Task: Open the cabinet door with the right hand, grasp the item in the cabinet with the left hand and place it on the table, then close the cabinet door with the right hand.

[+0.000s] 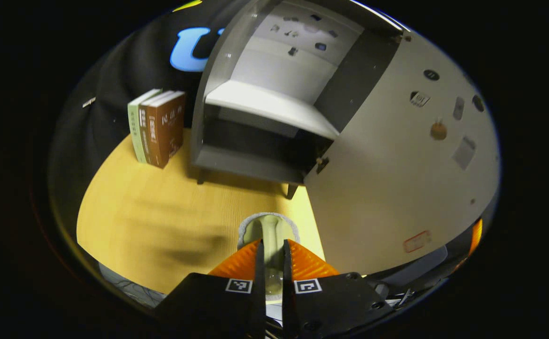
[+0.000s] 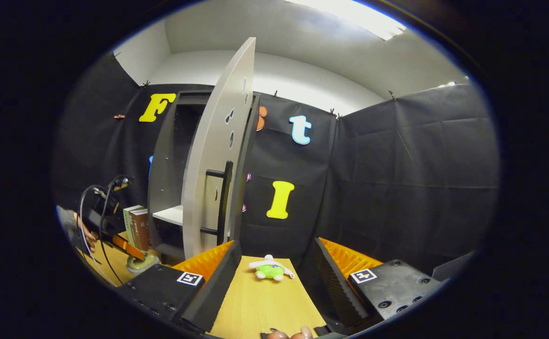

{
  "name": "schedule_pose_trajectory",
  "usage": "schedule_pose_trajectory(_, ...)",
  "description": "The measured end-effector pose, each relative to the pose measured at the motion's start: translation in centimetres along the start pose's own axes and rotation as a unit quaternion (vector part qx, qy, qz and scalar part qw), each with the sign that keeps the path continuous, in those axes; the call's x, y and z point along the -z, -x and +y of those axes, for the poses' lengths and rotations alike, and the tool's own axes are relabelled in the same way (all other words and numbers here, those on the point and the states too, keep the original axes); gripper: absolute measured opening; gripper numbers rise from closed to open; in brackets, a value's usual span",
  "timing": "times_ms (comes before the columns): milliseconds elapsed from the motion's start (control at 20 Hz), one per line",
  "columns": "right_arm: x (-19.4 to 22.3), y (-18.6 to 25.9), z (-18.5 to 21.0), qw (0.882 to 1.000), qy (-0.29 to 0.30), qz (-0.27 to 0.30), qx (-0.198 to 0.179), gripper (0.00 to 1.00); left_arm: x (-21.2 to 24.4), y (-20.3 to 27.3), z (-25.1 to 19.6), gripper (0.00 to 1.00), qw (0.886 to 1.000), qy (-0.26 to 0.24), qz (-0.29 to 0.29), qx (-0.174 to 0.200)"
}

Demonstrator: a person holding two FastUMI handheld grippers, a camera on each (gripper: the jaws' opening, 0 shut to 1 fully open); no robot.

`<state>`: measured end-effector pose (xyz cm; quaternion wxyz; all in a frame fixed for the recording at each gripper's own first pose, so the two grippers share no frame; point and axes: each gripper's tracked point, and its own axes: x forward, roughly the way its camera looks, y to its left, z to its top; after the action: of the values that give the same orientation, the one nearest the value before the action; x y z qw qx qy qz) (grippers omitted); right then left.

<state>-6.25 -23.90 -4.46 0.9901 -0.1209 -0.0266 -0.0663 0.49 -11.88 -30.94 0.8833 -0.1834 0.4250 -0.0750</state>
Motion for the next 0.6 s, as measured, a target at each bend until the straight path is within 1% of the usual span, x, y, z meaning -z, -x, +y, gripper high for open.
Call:
schedule_pose_trajectory(100,0.4,-0.8,-0.3,1.0,0.009,-0.003,-0.002,0.97,2.4,-3.4,1.0,0.18,1.0,0.022,0.013,-0.007)
schedule_pose_trajectory(150,0.7,-1.2,-0.3,1.0,0.008,-0.001,-0.006,0.97,3.7,-5.0,1.7,0.18,0.999,0.023,0.027,-0.015)
schedule_pose_trajectory(250,1.3,-1.8,-0.2,1.0,-0.003,0.005,-0.018,0.97,6.4,-7.8,2.5,0.18,0.998,0.019,0.052,-0.033)
schedule_pose_trajectory(350,2.3,-2.5,-0.7,1.0,0.0,0.011,-0.019,0.97,8.2,-9.9,3.1,0.18,0.997,0.013,0.058,-0.049)
schedule_pose_trajectory(500,3.3,-3.6,-0.9,0.999,-0.01,0.019,-0.028,0.97,9.7,-12.5,5.6,0.18,0.994,-0.017,0.049,-0.098)
schedule_pose_trajectory(550,3.5,-3.9,-1.0,0.999,-0.019,0.024,-0.032,0.97,10.5,-13.2,5.9,0.19,0.993,-0.015,0.055,-0.104)
schedule_pose_trajectory(600,3.7,-4.3,-1.2,0.999,-0.024,0.026,-0.034,0.97,11.3,-13.8,5.8,0.2,0.993,-0.005,0.061,-0.101)
